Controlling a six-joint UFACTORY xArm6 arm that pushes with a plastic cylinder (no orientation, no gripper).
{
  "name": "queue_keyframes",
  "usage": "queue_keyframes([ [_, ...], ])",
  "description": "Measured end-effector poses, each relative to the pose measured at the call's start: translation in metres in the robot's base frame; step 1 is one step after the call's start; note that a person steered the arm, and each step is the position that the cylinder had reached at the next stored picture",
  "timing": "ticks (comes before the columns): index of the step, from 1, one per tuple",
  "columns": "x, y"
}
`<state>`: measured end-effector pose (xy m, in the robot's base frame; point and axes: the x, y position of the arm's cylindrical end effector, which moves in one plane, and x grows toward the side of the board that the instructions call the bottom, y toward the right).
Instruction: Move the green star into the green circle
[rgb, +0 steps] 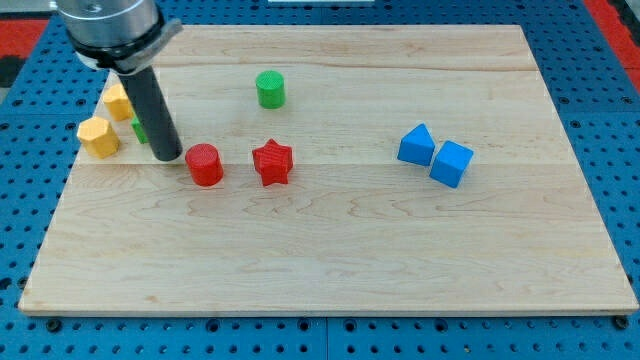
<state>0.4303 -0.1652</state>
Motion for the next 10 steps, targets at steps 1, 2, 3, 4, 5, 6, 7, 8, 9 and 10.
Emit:
queue_keyframes([
  [1, 0.000, 0.053],
  [2, 0.001, 0.078],
  [3, 0.039, 0.026],
  [4, 0.059, -0.057],
  [5, 0.012, -0.125],
  [6, -0.046, -0.123],
  [7, -0.076, -0.099],
  [8, -0.076, -0.090],
  [9, -0.060, -0.095],
  [10, -0.044, -0.086],
])
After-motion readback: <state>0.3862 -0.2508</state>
